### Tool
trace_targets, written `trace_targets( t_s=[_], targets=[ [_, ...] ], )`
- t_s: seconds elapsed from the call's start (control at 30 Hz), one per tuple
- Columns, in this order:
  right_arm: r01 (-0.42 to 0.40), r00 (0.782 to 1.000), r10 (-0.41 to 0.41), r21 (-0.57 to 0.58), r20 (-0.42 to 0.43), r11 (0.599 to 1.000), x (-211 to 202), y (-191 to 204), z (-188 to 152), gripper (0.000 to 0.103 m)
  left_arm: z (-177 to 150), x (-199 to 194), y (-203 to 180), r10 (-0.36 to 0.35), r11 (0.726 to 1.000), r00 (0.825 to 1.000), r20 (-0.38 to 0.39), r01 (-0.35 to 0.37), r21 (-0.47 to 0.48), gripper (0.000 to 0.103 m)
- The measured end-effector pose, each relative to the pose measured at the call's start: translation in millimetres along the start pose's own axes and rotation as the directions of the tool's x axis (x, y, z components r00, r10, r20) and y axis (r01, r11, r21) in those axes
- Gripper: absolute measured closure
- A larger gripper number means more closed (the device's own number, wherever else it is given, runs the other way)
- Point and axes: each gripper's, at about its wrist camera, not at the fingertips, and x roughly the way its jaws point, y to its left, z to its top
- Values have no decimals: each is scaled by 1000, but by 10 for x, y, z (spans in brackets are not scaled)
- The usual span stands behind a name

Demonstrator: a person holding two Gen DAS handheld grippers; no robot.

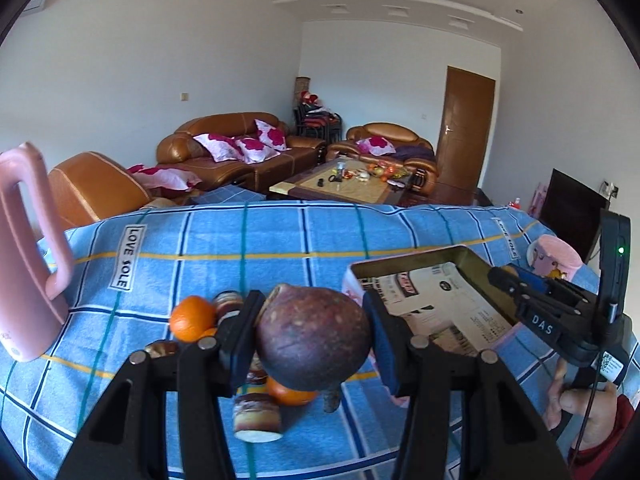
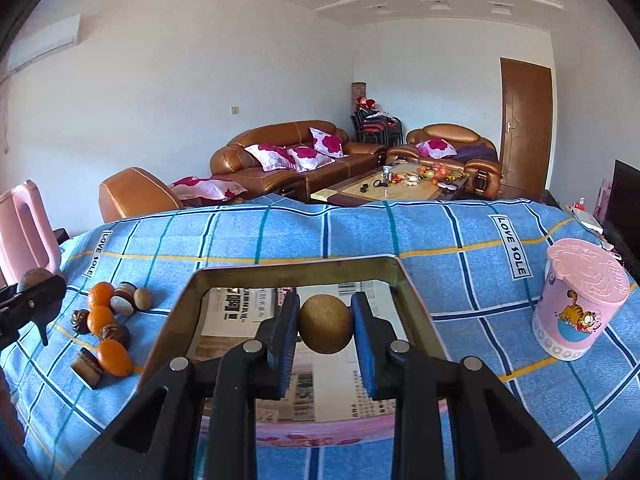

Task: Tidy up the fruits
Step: 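Carry the kiwi and beet over the pink tin and open both tools to drop them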

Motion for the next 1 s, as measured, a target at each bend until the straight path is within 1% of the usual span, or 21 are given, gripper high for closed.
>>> trace_targets(
  t_s=[0.07,0.1,0.17,0.27,0.37,0.4,0.53,0.63,0.8,0.93,1.0],
  targets=[
    [12,1000,-13,-26,-16,1000,36,-94,-17,75,19,114,-177,-38,999,999,-20,38,21,50],
    [5,1000,-5,-22,-26,1000,48,-142,-17,75,23,178,-261,-63,998,997,-34,64,21,50],
    [-22,999,23,8,-31,1000,51,-261,-22,75,25,309,-411,-104,994,992,-65,106,16,50],
    [-21,998,23,34,-58,999,90,-390,-28,75,15,479,-626,-141,989,985,-101,144,26,50],
    [-50,995,57,85,-84,995,134,-485,-33,75,7,608,-744,-192,981,972,-139,193,-1,50],
    [-58,993,67,97,-95,994,153,-497,-38,75,1,644,-777,-198,980,969,-146,200,0,50],
    [-94,985,109,122,-130,988,212,-473,-62,75,-38,700,-882,-181,981,969,-166,189,37,50],
    [-105,981,123,126,-150,987,251,-456,-72,74,-88,771,-933,-149,984,971,-190,164,68,50],
    [-106,981,126,134,-151,985,255,-458,-81,74,-166,803,-1006,-102,984,972,-213,130,120,50],
    [-113,979,136,148,-151,982,255,-478,-90,74,-194,776,-1025,-83,984,973,-213,114,137,49],
    [-119,978,142,150,-153,981,258,-476,-92,72,-183,714,-1030,-72,985,982,-177,98,143,46]
  ],
)
